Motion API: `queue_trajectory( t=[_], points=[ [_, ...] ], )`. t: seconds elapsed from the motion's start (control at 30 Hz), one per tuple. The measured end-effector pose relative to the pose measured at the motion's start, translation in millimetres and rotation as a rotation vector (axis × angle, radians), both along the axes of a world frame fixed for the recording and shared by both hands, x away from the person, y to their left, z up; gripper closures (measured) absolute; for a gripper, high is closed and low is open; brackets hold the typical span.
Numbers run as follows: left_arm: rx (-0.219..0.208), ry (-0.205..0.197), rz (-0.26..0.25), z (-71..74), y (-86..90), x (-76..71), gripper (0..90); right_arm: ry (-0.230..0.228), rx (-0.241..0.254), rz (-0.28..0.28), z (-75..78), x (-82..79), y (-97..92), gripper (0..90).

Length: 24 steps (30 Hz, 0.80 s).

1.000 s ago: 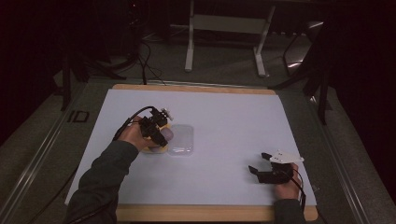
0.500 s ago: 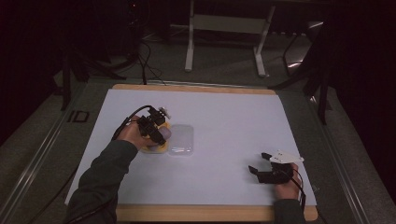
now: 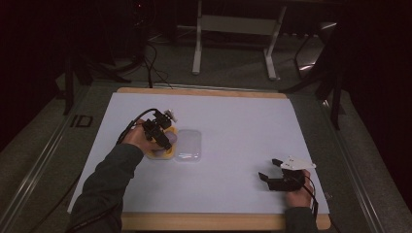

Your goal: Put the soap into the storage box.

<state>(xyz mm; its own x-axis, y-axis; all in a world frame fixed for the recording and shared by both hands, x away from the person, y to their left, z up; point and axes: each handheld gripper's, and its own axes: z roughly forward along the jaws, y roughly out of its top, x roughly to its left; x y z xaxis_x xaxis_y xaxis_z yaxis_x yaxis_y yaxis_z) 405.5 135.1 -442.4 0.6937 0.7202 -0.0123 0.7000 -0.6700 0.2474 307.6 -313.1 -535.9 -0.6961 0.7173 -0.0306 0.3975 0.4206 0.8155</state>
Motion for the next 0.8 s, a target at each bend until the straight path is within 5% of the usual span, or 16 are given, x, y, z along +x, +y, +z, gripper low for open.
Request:
queue_trajectory(
  t=[0.8],
  points=[
    [-0.005, 0.010, 0.036, -2.5, 3.8, 8.9, 50.1, 0.001, 0.005, 0.001, 0.0, 0.1, -0.4, 19.0]
  ],
)
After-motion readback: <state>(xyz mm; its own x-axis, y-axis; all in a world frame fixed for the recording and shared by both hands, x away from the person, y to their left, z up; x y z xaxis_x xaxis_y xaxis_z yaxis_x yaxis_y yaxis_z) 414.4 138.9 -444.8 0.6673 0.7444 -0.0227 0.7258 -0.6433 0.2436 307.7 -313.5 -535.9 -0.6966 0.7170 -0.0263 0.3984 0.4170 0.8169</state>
